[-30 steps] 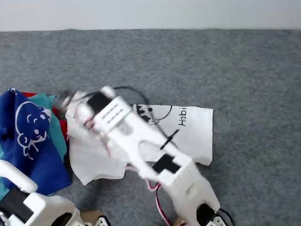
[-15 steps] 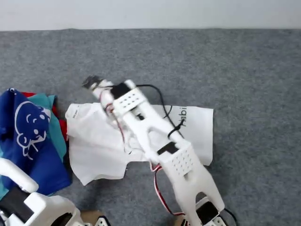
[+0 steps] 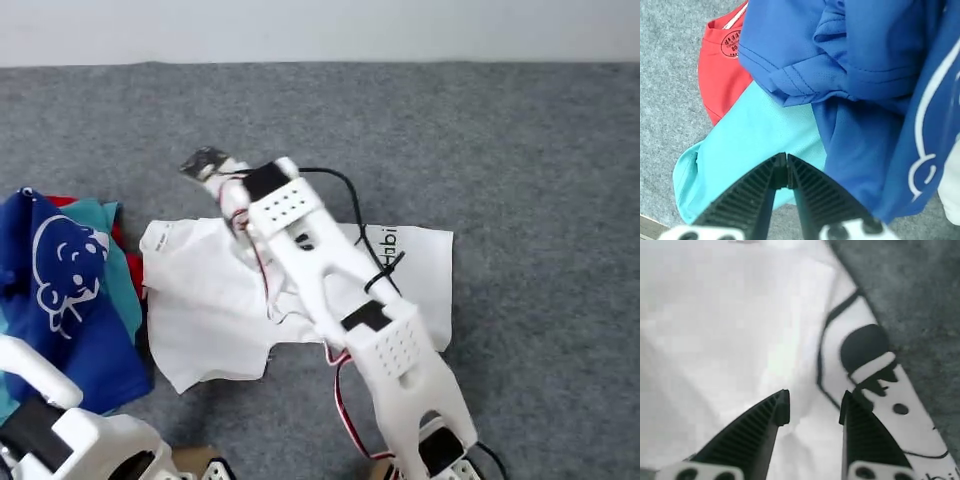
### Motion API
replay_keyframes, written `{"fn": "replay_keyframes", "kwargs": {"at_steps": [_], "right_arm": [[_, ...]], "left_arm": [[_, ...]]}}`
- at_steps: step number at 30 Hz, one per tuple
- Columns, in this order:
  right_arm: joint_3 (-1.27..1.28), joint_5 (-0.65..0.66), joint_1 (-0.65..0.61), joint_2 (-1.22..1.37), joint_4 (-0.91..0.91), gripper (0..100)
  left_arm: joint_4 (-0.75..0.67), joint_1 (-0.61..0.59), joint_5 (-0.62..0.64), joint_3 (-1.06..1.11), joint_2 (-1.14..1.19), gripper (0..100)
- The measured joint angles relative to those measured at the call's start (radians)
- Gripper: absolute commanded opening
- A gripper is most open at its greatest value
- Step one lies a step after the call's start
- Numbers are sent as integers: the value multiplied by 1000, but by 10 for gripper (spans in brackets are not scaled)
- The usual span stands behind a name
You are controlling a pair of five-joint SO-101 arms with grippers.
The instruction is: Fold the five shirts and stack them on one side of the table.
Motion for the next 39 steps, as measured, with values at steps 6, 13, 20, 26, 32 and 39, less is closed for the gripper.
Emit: {"fn": "replay_keyframes", "kwargs": {"at_steps": [6,13,20,26,32,39], "right_arm": [[0,0,-20,-11,144,137],[0,0,28,43,187,94],[-14,0,-46,-35,190,95],[-14,0,-150,-121,183,91],[-15,54,-160,-77,-51,90],[-14,57,-195,52,-292,90]], "left_arm": [[0,0,0,0,0,6],[0,0,0,0,0,6],[0,0,0,0,0,6],[-3,0,0,0,0,6],[-3,0,0,0,0,6],[-3,0,0,0,0,6]]}}
